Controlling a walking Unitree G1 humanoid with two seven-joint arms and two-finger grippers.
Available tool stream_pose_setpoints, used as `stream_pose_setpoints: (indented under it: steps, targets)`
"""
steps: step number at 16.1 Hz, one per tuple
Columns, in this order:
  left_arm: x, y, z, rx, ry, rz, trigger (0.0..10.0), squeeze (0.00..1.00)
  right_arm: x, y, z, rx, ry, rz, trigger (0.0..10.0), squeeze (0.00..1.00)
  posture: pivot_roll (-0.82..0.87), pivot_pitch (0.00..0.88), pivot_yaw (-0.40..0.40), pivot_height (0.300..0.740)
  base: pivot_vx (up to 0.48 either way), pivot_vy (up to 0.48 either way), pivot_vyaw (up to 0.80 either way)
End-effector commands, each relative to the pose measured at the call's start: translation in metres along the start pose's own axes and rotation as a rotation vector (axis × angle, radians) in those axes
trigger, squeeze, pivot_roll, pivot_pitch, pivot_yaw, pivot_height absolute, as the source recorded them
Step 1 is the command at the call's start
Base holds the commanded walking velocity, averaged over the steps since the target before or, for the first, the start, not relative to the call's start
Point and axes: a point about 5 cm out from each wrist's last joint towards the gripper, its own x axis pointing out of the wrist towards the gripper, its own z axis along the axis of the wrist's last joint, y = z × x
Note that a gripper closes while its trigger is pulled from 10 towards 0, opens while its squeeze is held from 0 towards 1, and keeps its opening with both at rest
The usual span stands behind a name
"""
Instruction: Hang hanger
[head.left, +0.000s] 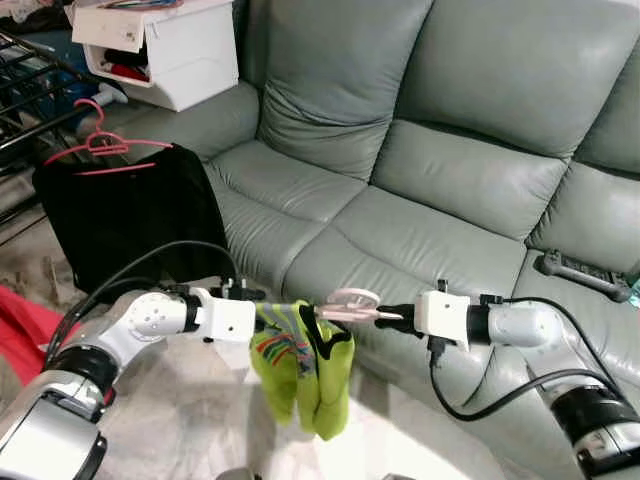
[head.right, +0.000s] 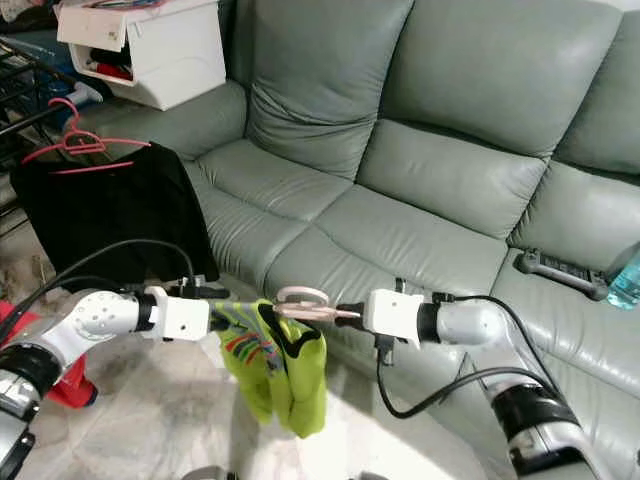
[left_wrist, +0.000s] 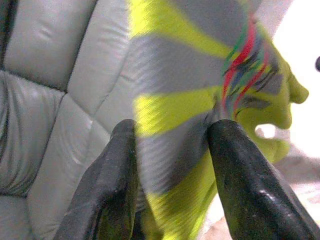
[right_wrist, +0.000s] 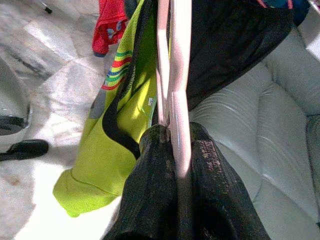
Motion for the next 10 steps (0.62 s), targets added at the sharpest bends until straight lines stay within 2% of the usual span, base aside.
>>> stream_pose_setpoints:
  steps: [1, 7, 10]
  targets:
    - [-0.001, 0.005, 0.000, -0.005, 0.003, -0.006, 0.0, 0.00, 0.005, -0.005, 0.007, -0.041, -0.030, -0.017, 10.0, 0.00, -0.06, 0.000, 0.033, 0.740, 0.000, 0.000, 0.00]
    - [0.002, 0.011, 0.003, -0.018, -0.011, -0.010, 0.0, 0.00, 0.017, 0.000, 0.007, -0.057, -0.040, -0.001, 10.0, 0.00, -0.05, 0.000, 0.029, 0.740, 0.000, 0.000, 0.00]
    - [0.002, 0.008, 0.001, -0.026, 0.004, -0.075, 0.0, 0.00, 0.024, 0.003, 0.007, -0.063, -0.046, 0.010, 10.0, 0.00, -0.04, 0.000, 0.029, 0.740, 0.000, 0.000, 0.00]
